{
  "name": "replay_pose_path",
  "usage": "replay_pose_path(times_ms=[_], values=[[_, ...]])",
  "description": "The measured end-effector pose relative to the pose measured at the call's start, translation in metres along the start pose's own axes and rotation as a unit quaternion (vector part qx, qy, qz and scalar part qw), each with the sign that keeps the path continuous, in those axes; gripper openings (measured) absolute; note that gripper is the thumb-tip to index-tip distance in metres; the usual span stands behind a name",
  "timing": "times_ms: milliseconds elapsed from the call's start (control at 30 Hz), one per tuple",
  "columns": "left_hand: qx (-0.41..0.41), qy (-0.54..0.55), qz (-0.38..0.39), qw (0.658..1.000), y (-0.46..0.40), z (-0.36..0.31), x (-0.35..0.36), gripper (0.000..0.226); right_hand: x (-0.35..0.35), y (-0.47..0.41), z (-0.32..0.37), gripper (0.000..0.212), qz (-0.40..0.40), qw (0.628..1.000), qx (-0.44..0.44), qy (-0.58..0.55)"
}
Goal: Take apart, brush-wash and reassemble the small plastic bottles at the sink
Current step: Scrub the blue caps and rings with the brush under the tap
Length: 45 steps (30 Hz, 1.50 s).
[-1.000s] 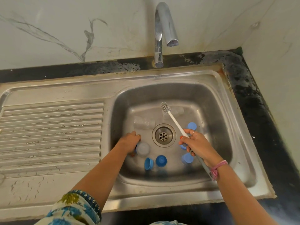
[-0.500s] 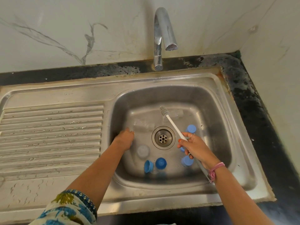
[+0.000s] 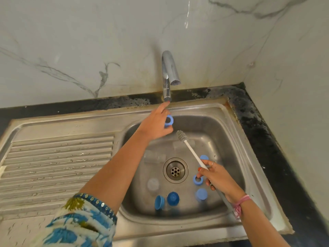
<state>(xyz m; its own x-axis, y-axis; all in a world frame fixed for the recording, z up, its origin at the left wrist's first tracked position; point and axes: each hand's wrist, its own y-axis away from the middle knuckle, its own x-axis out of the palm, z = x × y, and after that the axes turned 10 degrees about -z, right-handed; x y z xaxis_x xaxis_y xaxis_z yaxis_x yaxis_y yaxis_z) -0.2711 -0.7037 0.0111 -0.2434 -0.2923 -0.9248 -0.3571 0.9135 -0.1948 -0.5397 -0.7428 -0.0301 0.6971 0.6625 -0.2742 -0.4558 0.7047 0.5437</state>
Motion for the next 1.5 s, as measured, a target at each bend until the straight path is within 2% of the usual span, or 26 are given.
replay_pose_path(times_ms=[300, 467, 533, 633, 700, 800, 867, 933, 1100, 1333, 1500], values=[[-0.021, -0.096, 0.017, 0.995, -0.059, -0.013, -0.014, 0.054, -0.011, -0.003, 0.004, 0.023, -0.009, 1.0, -0.005, -0.003], [-0.082, -0.042, -0.001, 0.996, -0.059, -0.005, -0.011, 0.037, -0.009, -0.004, 0.006, 0.023, -0.008, 1.0, -0.009, -0.009], [-0.118, -0.028, 0.015, 0.992, -0.053, 0.009, -0.003, 0.031, -0.008, -0.004, 0.008, 0.022, -0.006, 1.0, -0.011, -0.011], [-0.189, 0.0, 0.063, 0.98, -0.034, 0.031, 0.016, 0.039, -0.008, -0.005, 0.009, 0.022, -0.003, 1.0, -0.011, -0.012], [-0.226, 0.047, 0.087, 0.969, -0.018, 0.035, 0.027, 0.037, -0.009, -0.006, 0.008, 0.024, -0.008, 1.0, -0.006, -0.015], [-0.266, 0.149, 0.005, 0.952, -0.004, 0.022, 0.036, 0.029, -0.012, -0.008, 0.004, 0.027, -0.015, 1.0, 0.004, -0.017], [-0.267, 0.226, -0.058, 0.935, -0.003, 0.007, 0.041, 0.036, -0.013, -0.007, 0.002, 0.028, -0.018, 1.0, 0.009, -0.021], [-0.267, 0.285, -0.089, 0.916, -0.005, -0.009, 0.04, 0.041, -0.015, -0.007, 0.001, 0.027, -0.022, 0.999, 0.009, -0.024], [-0.271, 0.34, -0.174, 0.884, -0.011, -0.029, 0.034, 0.048, -0.018, -0.003, 0.0, 0.024, -0.025, 0.999, 0.005, -0.033], [-0.284, 0.39, -0.199, 0.853, -0.001, -0.032, 0.027, 0.051, -0.02, 0.004, -0.003, 0.018, -0.027, 0.999, 0.005, -0.036], [-0.29, 0.469, -0.192, 0.812, 0.006, -0.037, 0.025, 0.051, -0.02, 0.007, -0.001, 0.016, -0.026, 0.999, 0.003, -0.034]])
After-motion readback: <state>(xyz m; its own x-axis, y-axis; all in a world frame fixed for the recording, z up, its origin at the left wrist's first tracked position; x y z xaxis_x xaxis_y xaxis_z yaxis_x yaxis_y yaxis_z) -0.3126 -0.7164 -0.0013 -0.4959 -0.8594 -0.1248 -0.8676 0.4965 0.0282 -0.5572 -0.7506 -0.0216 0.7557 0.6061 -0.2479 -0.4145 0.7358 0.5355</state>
